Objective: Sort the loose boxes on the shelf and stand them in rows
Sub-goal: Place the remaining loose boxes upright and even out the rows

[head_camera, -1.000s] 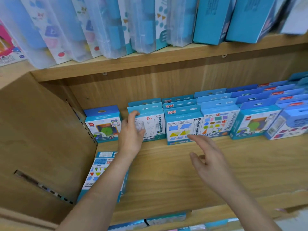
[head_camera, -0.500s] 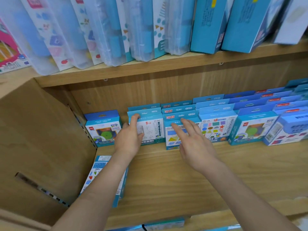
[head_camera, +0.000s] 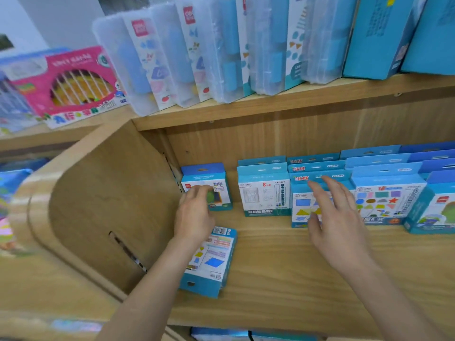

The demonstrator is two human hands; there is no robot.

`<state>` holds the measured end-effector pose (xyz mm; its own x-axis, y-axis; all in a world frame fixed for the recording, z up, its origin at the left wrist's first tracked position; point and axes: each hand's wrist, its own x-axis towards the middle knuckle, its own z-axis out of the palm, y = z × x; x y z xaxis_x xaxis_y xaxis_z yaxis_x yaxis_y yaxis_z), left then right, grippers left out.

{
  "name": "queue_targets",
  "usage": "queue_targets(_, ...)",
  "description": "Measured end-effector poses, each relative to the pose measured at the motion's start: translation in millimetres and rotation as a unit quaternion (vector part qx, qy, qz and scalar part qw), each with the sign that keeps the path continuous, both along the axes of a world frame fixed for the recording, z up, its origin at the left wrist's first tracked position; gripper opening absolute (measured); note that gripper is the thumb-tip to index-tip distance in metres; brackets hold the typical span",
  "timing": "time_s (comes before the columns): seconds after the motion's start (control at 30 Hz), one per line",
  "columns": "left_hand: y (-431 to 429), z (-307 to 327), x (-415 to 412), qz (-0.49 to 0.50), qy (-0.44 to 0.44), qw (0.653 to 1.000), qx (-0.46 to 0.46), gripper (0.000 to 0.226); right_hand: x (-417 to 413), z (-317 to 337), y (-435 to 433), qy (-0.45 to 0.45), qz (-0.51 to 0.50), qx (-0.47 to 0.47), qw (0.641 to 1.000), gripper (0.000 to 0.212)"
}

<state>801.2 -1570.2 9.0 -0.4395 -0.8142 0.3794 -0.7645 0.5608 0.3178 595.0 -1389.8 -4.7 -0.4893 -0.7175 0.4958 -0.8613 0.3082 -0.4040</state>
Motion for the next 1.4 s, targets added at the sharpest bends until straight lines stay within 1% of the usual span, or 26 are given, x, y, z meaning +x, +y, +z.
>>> queue_targets(0.1,-7.4,5.5,-8.8,0.014,-0.028,0.999,-0.015,0.064,12.1,0.0,-0.4,-0.018,0.02,-0.053,0.998,0.058)
queue_targets(0.2,-12.9,7.9,-15.7,0.038,-0.11,0.993,-0.024,0.075,25.0,-3.5,0.9,-0.041,0.057,-0.073,0.995,0.055)
queue_targets(0.27,-13.3,8.4,-15.5,0.055,-0.158,0.985,-0.041,0.072,32.5,-6.2,2.2,-0.058,0.072,-0.081,0.992,0.054)
queue_targets(0.3,-12.0,8.8,-14.0,0.06,-0.165,0.983,-0.057,0.067,35.7,-7.1,2.6,-0.065,0.077,-0.085,0.991,0.053)
queue_targets(0.4,-4.6,5.2,-4.9,0.069,-0.097,0.984,-0.132,0.048,46.0,-5.0,0.4,-0.099,0.103,-0.094,0.985,0.05)
queue_targets(0.43,-2.6,1.5,-0.8,0.074,-0.069,0.982,-0.157,0.049,49.9,-2.7,-1.5,-0.109,0.116,-0.091,0.983,0.048)
queue_targets(0.5,-1.1,-1.7,6.3,0.077,-0.034,0.979,-0.185,0.064,56.7,1.8,-7.9,-0.116,0.14,-0.078,0.98,0.048)
queue_targets(0.57,-1.0,4.5,9.0,0.063,-0.081,0.982,-0.159,0.075,63.5,5.2,-17.2,-0.117,0.165,-0.052,0.978,0.05)
queue_targets(0.6,-0.5,8.8,8.5,0.052,-0.126,0.982,-0.132,0.072,67.1,6.4,-22.4,-0.112,0.176,-0.039,0.977,0.052)
queue_targets(0.67,1.1,13.1,8.4,0.027,-0.166,0.982,-0.089,0.049,74.8,8.6,-30.5,-0.106,0.185,-0.015,0.977,0.056)
queue_targets(0.7,4.2,14.9,11.2,0.018,-0.153,0.985,-0.077,0.041,78.3,9.9,-32.3,-0.106,0.19,-0.002,0.976,0.058)
queue_targets(0.73,8.7,16.8,15.3,0.01,-0.131,0.989,-0.073,0.039,80.6,11.5,-32.1,-0.108,0.195,0.008,0.975,0.06)
queue_targets(0.8,22.3,25.3,24.5,-0.016,-0.089,0.992,-0.092,0.043,80.4,16.9,-29.1,-0.112,0.205,0.011,0.972,0.066)
queue_targets(0.9,49.6,46.8,37.4,-0.091,-0.044,0.984,-0.144,0.049,81.5,30.8,-22.5,-0.101,0.226,0.025,0.969,0.074)
queue_targets(0.93,58.1,55.0,40.3,-0.12,-0.023,0.98,-0.158,0.051,83.5,34.2,-22.1,-0.081,0.238,0.016,0.968,0.072)
queue_targets(1.0,71.5,68.7,44.8,-0.158,0.029,0.972,-0.172,0.052,88.2,38.3,-20.5,-0.063,0.247,-0.022,0.967,0.057)
queue_targets(1.03,75.4,72.5,45.9,-0.152,0.063,0.969,-0.182,0.05,89.9,39.3,-18.1,-0.082,0.242,-0.046,0.966,0.05)
queue_targets(1.07,77.6,73.8,46.3,-0.126,0.112,0.969,-0.182,0.05,90.8,39.7,-15.7,-0.13,0.237,-0.075,0.96,0.044)
queue_targets(1.1,79.7,73.5,45.8,-0.086,0.182,0.967,-0.156,0.051,91.0,40.6,-13.0,-0.21,0.233,-0.099,0.944,0.038)
queue_targets(1.13,82.1,70.0,45.3,-0.049,0.264,0.959,-0.09,0.053,91.1,41.2,-10.7,-0.309,0.237,-0.123,0.913,0.032)
queue_targets(1.17,85.7,67.5,43.7,-0.023,0.345,0.938,0.023,0.052,90.6,40.9,-8.4,-0.4,0.24,-0.14,0.873,0.028)
queue_targets(1.2,90.7,65.6,40.5,-0.018,0.417,0.892,0.172,0.046,89.7,40.4,-6.5,-0.468,0.24,-0.153,0.837,0.027)
queue_targets(1.23,96.1,60.3,37.3,-0.03,0.461,0.831,0.308,0.041,87.5,38.5,-3.9,-0.506,0.234,-0.155,0.815,0.026)
queue_targets(1.27,100.9,53.4,35.4,-0.048,0.482,0.784,0.387,0.036,85.7,36.6,-0.6,-0.528,0.227,-0.149,0.804,0.026)
queue_targets(1.3,105.2,48.8,33.8,-0.066,0.481,0.772,0.41,0.032,83.9,34.7,3.4,-0.541,0.221,-0.143,0.799,0.026)
queue_targets(1.4,114.4,44.5,24.6,-0.099,0.471,0.784,0.391,0.023,79.2,30.6,17.8,-0.572,0.198,-0.146,0.782,0.023)
